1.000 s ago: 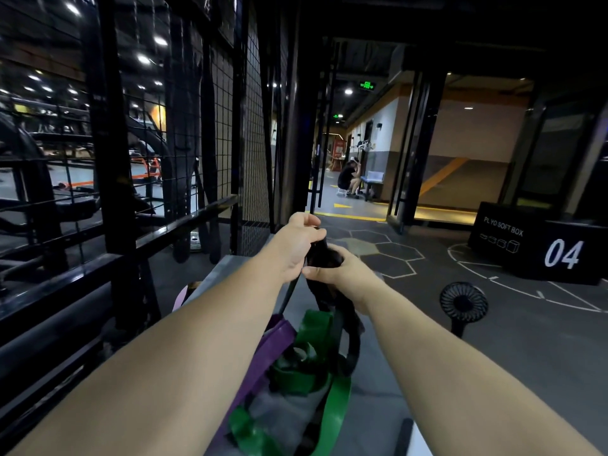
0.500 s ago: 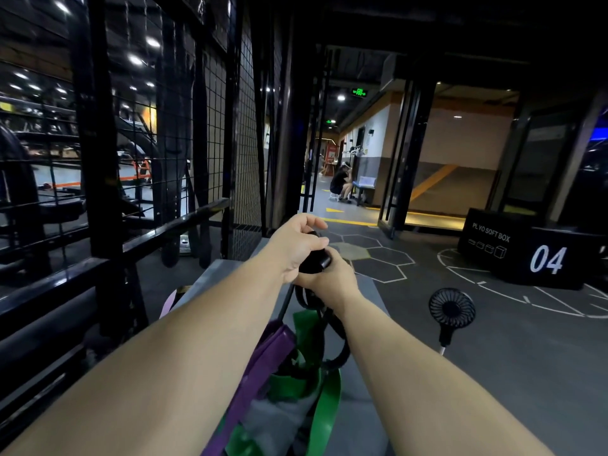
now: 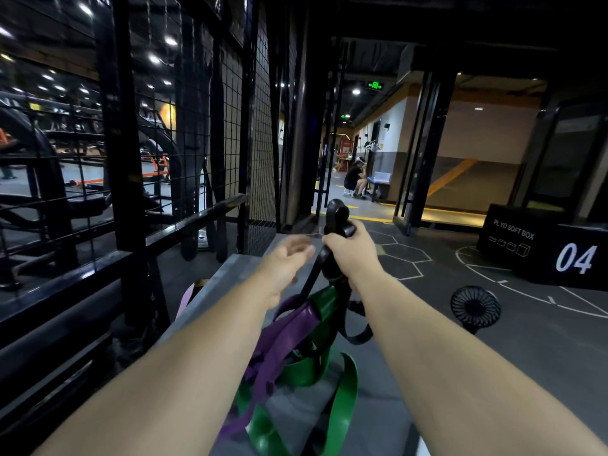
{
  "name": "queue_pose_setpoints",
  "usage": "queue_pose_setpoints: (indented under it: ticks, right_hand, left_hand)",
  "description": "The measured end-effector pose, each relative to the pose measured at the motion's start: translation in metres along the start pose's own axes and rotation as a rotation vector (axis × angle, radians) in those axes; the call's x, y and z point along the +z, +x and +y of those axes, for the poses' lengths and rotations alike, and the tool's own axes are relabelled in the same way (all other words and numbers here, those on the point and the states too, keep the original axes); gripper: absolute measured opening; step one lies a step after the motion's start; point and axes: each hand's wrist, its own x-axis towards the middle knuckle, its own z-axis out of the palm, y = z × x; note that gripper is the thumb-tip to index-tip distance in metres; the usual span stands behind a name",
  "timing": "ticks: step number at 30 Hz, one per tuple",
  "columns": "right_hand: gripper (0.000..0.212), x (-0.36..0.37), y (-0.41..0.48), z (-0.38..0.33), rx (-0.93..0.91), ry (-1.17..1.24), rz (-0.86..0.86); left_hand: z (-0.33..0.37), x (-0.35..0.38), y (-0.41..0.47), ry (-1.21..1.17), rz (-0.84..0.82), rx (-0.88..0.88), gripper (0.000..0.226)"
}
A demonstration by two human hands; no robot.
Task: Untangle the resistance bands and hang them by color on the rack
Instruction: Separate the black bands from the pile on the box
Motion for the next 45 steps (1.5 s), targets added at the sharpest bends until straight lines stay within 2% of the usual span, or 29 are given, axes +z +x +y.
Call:
queue_pose_setpoints:
  ticks: [3, 4, 6, 8, 11, 15, 19, 22, 24, 28, 31, 35, 37, 39, 45]
  right_hand:
    - [0.019, -0.001, 0.006, -0.013, 0.009, 0.073, 0.062]
    - [0.019, -0.001, 0.009, -0.016, 0.005, 0.108, 0.087]
    - [0.018, -0.004, 0.012, -0.026, -0.002, 0.154, 0.143]
    - [0.019, -0.008, 0.016, -0.036, -0.016, 0.182, 0.202]
    - [0.021, -0.011, 0.021, -0.057, -0.07, 0.186, 0.252]
    - [0.022, -0.021, 0.026, -0.1, -0.142, 0.33, 0.268]
    - [0.019, -0.027, 0.025, -0.115, -0.215, 0.238, 0.248]
    - [0.021, -0.028, 0.024, -0.101, -0.208, 0.112, 0.259]
    - [0.022, -0.032, 0.024, -0.089, -0.193, 0.028, 0.258]
    - [0.016, -0.04, 0.022, -0.061, -0.118, -0.151, 0.214]
    - [0.019, -0.041, 0.017, -0.045, -0.072, -0.25, 0.172]
    - [0.028, -0.034, 0.013, -0.037, 0.058, -0.179, 0.13]
    - [0.031, -0.029, 0.013, -0.039, 0.081, -0.05, 0.128]
    - [0.033, -0.027, 0.012, -0.043, 0.071, 0.002, 0.129]
    - [0.038, -0.031, 0.012, -0.04, 0.022, -0.182, 0.153]
  left_hand:
    - [-0.027, -0.007, -0.006, 0.143, -0.096, -0.089, 0.039]
    - [-0.031, -0.007, -0.007, 0.202, -0.066, -0.073, 0.046]
    - [-0.033, -0.007, -0.008, 0.349, 0.096, 0.02, 0.054]
    - [-0.028, -0.006, -0.011, 0.469, 0.189, 0.135, 0.048]
    - [-0.014, -0.004, -0.014, 0.54, 0.128, 0.203, 0.041]
    - [0.009, -0.008, -0.007, 0.639, 0.104, 0.298, 0.025]
    - [0.02, -0.011, -0.002, 0.566, 0.023, 0.261, 0.015]
    - [0.02, -0.012, -0.003, 0.594, -0.059, 0.16, 0.029]
    - [0.018, -0.015, -0.004, 0.594, -0.047, 0.085, 0.03]
    - [0.025, -0.025, -0.004, 0.211, 0.043, 0.032, 0.027]
    - [0.046, -0.03, -0.003, 0.131, 0.081, 0.08, 0.029]
    - [0.057, -0.034, 0.003, 0.223, 0.028, 0.092, 0.024]
    - [0.055, -0.032, 0.0, 0.34, -0.015, 0.078, 0.026]
    - [0.05, -0.032, -0.004, 0.358, -0.014, 0.069, 0.024]
    - [0.054, -0.038, -0.002, -0.135, -0.061, 0.038, 0.018]
